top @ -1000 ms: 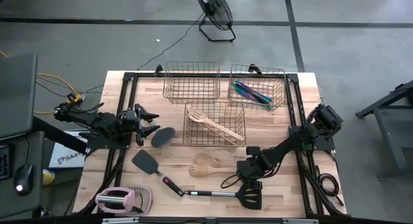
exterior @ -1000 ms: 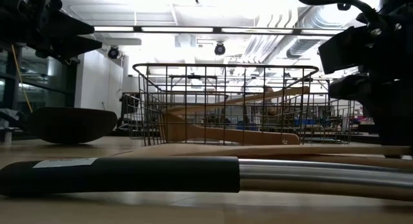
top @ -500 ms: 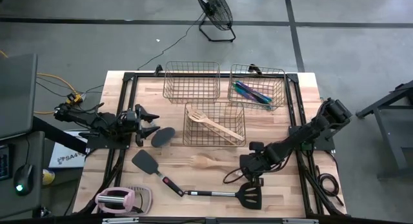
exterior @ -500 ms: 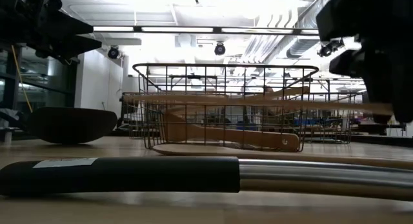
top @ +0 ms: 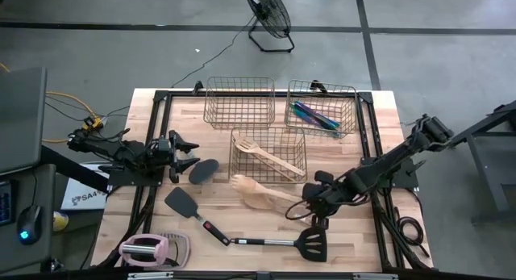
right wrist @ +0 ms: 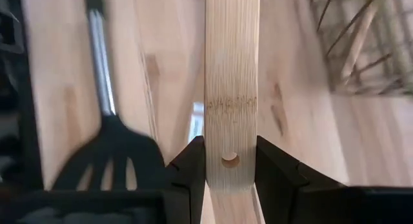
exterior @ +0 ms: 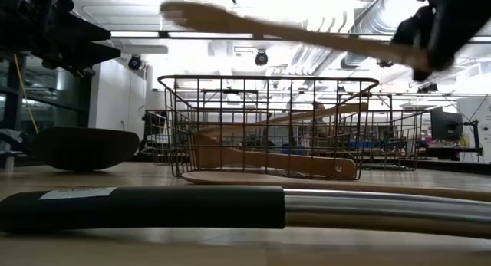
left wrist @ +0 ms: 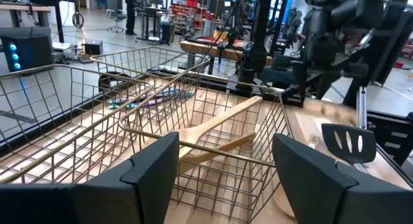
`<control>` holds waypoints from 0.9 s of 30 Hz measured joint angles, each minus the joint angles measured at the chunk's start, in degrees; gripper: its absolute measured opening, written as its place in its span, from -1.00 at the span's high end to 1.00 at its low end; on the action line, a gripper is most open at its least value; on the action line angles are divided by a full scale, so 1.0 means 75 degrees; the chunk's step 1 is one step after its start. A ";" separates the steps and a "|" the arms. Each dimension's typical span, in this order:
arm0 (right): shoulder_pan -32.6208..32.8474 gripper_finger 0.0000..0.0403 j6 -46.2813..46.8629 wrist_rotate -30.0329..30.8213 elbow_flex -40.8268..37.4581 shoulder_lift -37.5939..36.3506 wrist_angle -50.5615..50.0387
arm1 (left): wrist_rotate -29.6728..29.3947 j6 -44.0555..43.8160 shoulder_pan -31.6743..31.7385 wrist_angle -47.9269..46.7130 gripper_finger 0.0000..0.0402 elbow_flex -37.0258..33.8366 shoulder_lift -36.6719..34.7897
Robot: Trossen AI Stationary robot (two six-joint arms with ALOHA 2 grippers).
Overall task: Pick & Place Kitchen Items
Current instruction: Put the wooden spatula into the bottom wire basket
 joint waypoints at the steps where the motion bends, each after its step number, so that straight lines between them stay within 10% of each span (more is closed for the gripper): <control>1: -0.0011 0.52 0.0039 0.0098 0.0006 -0.0104 0.0044 | 0.0000 0.0001 -0.0002 0.0000 -0.21 0.0000 0.0000; 27: -0.2417 0.52 0.0564 -0.1737 0.0594 -0.1186 -0.2475 | -0.0006 -0.0029 -0.0002 0.0001 -0.21 0.0000 0.0000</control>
